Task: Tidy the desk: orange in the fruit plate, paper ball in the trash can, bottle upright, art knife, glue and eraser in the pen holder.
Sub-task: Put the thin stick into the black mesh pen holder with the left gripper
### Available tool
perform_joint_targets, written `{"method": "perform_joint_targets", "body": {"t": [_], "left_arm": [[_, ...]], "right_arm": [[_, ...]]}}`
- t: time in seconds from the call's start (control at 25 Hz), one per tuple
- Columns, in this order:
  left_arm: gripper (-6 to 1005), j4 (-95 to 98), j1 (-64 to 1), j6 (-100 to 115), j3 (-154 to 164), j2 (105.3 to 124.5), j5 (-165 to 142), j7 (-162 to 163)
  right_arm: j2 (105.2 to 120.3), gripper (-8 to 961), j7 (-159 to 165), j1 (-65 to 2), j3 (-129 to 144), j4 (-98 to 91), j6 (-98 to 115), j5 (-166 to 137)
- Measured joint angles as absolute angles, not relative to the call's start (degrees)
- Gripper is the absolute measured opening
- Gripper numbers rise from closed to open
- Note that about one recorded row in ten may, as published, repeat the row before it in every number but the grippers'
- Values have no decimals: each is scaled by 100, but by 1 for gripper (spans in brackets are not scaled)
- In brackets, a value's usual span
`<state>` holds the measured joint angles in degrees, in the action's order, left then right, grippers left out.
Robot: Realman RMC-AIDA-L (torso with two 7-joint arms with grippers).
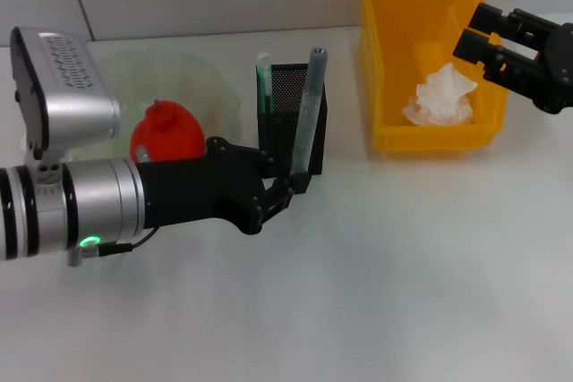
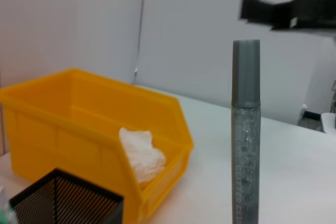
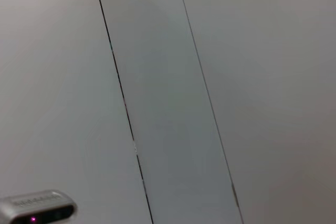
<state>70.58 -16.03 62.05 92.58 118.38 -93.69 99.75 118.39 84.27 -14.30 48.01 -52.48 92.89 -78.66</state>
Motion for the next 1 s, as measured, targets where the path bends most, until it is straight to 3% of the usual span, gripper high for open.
{"method": "perform_joint_targets", "body": {"t": [1.0], "left_arm": [[162,8077,-1600,6266,9452,11856,-10557,10847]], "right_arm": [[11899,582,7892,-1339,4715,-5720,9279,-9083]]}}
